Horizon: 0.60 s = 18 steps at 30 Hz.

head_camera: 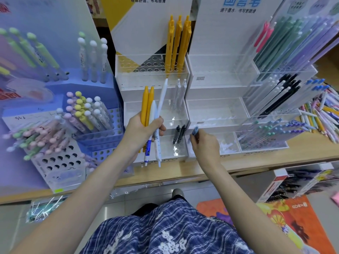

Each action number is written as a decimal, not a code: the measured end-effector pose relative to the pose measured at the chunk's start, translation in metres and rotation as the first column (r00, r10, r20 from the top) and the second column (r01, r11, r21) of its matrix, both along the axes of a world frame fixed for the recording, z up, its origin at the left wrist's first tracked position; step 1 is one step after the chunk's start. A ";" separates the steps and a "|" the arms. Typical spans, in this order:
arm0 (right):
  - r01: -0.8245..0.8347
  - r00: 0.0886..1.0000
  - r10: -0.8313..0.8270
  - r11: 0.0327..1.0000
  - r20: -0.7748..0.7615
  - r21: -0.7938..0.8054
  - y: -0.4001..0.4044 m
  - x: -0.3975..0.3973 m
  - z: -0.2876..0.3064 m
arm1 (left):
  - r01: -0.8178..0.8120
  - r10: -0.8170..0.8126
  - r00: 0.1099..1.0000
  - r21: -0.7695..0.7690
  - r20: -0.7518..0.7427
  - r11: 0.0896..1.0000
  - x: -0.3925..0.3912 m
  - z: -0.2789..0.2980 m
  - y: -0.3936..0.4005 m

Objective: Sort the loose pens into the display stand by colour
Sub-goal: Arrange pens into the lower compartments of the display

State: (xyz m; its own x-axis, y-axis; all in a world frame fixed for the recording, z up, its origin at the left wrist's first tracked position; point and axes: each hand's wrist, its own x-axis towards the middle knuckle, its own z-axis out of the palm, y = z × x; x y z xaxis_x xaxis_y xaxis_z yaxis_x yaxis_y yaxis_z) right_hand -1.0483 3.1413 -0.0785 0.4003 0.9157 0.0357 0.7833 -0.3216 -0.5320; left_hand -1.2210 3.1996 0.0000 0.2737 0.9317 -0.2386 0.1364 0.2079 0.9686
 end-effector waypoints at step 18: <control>0.082 0.569 0.121 0.976 -0.813 0.203 -0.007 0.000 0.111 | 0.378 -0.367 0.925 -0.155 0.096 0.913 0.013 0.016 -0.012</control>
State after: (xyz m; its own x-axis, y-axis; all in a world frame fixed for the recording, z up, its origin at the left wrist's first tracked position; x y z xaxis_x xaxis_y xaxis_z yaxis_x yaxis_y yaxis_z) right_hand -1.0487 3.1345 0.0324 0.3326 0.9354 -0.1202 -0.0159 -0.1219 -0.9924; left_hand -1.2080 3.1877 0.0160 0.6126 0.7071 -0.3530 0.1747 0.3144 0.9331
